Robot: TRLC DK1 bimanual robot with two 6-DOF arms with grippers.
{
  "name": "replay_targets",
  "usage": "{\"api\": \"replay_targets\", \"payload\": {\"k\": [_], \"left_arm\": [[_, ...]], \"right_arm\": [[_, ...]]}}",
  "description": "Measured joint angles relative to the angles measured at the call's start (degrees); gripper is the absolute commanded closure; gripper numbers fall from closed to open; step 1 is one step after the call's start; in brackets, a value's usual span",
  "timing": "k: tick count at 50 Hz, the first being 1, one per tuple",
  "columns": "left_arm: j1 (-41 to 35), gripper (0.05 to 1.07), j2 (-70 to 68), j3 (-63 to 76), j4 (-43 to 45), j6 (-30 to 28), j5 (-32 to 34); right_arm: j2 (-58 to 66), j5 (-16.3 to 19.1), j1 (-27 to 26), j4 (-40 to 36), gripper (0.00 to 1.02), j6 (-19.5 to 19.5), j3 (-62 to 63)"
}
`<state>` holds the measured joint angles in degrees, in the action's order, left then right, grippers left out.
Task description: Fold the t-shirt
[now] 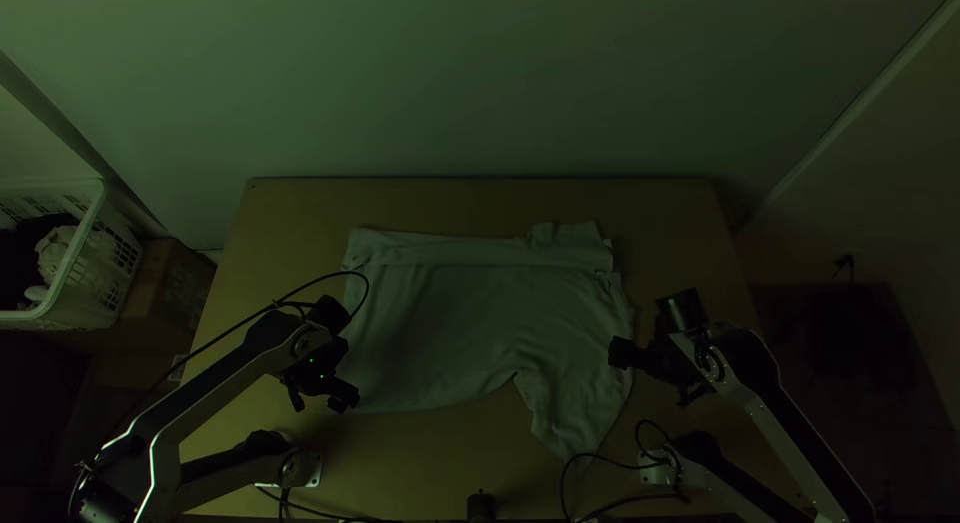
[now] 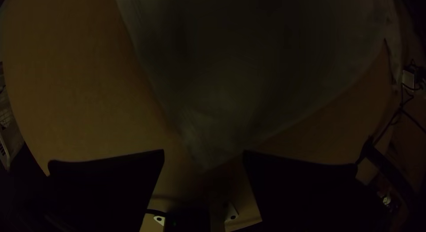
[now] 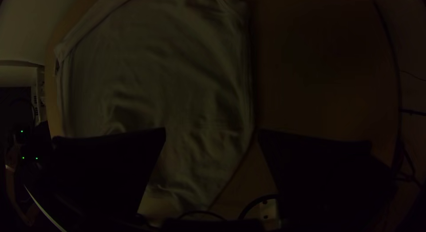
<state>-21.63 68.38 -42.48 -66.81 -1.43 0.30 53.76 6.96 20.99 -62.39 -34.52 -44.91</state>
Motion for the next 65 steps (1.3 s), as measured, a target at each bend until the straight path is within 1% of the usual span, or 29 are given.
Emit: {"api": "replay_targets", "payload": {"k": [5,18,19,21,25,28,29,42,45,53,63,64,65], "left_arm": [[-0.04,0.25,2.49,0.07,0.02,0.35,-1.03],[-2.16,0.25,7.28,0.07,0.00,0.57,-1.05],[-2.51,0.28,7.52,0.07,0.00,0.57,-1.25],[-3.34,0.41,8.00,0.07,-0.02,0.61,-1.42],[-4.61,0.77,9.20,0.07,-0.17,0.98,-1.42],[-5.05,1.01,10.08,0.04,-0.26,1.25,-1.46],[-5.07,1.05,10.40,0.04,-0.33,1.29,-1.84],[-4.66,1.04,10.73,0.02,-0.79,1.42,-2.05],[-4.07,1.04,10.73,0.02,-0.79,1.42,-2.03],[-2.78,1.04,10.29,-0.09,-0.81,1.42,-1.84],[-2.23,1.04,9.27,-0.72,-0.79,1.42,-1.86],[-2.12,1.04,9.16,-0.79,-0.79,1.42,-1.86],[-2.05,1.04,9.05,-0.85,-0.79,1.42,-1.86]], "right_arm": [[0.52,0.20,0.00,-0.11,0.07,0.00,0.00],[1.16,0.63,0.00,-0.74,0.07,0.00,-0.02],[1.18,0.63,0.00,-0.94,0.08,0.02,-0.02],[1.31,0.83,0.00,-1.27,0.10,0.02,-0.02],[1.44,1.66,0.00,-1.73,0.10,0.02,-0.02],[1.53,2.14,0.00,-2.10,0.10,0.02,-0.02],[1.64,2.34,0.00,-2.25,0.10,0.02,-0.02],[5.73,4.46,0.28,-3.19,0.10,0.00,3.26],[7.04,4.48,0.90,-3.23,0.14,0.02,3.41],[10.05,4.48,2.64,-3.23,0.16,0.02,3.69],[15.89,4.48,2.99,-3.17,0.16,0.28,5.16],[16.11,4.50,3.02,-3.13,0.17,0.28,5.35],[16.31,4.50,3.10,-3.06,0.20,0.42,5.62]]}}
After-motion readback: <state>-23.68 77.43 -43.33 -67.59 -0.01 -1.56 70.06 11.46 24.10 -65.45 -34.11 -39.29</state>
